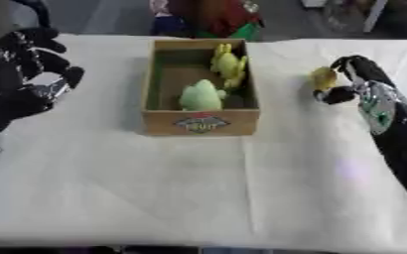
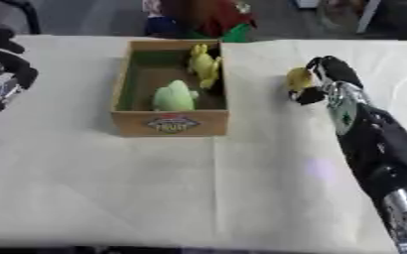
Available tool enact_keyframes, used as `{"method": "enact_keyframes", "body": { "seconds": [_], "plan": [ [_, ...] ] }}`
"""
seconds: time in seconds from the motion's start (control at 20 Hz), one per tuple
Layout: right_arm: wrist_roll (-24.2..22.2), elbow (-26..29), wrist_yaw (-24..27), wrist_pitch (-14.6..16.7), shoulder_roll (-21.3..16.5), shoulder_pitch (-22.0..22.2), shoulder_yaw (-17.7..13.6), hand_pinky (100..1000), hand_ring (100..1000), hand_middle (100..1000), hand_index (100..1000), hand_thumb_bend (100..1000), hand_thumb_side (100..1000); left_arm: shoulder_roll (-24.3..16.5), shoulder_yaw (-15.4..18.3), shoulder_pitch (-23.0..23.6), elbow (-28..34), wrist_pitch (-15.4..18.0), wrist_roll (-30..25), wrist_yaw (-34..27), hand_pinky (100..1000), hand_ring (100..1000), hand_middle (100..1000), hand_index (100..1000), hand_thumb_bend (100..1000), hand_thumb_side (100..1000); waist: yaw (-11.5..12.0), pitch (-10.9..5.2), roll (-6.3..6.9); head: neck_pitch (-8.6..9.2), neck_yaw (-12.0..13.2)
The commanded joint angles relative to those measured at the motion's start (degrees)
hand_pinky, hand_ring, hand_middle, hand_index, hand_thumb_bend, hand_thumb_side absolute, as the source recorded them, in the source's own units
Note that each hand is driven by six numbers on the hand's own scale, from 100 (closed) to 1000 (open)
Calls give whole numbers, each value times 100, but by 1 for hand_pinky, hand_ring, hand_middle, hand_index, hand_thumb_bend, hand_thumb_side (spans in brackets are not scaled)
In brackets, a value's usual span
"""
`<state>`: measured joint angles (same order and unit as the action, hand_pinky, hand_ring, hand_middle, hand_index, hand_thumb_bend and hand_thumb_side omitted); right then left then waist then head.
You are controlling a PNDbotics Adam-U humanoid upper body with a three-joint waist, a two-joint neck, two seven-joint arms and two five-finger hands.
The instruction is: Pick up objects on the table and place them in the box.
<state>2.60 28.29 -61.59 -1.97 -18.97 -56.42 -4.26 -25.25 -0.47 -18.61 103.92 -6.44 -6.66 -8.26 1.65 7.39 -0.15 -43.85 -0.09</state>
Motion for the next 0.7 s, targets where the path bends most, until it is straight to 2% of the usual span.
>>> {"method": "enact_keyframes", "body": {
  "seconds": [0.05,0.1,0.3,0.4,0.5,0.7],
  "plan": [
    [165,80,-37,-75,-139,-85,-37,636,631,539,665,344,300,-120,76,-49,108,5,-10,-21,668,619,623,781,464,100,10,-73,17,-27,6],
    [250,93,-44,-103,-131,-82,-36,633,626,532,658,341,300,-120,76,-49,109,5,-9,-22,668,619,623,780,464,100,12,-74,19,-27,6],
    [602,112,-90,-181,-97,-68,-27,606,568,437,537,270,308,-116,77,-46,108,3,-6,-25,668,620,623,780,461,100,19,-75,25,-27,4],
    [784,108,-128,-215,-83,-59,-22,588,540,396,489,213,306,-117,77,-47,109,3,-3,-28,668,620,623,780,461,100,19,-75,26,-27,6],
    [966,109,-151,-236,-71,-51,-22,567,515,351,437,100,286,-117,77,-48,110,2,-2,-30,668,620,623,780,459,100,18,-75,27,-27,6],
    [1326,207,-118,-182,-63,-59,-14,547,497,308,390,100,226,-119,80,-46,112,2,0,-33,669,621,623,780,458,100,17,-75,24,-27,13]
  ]
}}
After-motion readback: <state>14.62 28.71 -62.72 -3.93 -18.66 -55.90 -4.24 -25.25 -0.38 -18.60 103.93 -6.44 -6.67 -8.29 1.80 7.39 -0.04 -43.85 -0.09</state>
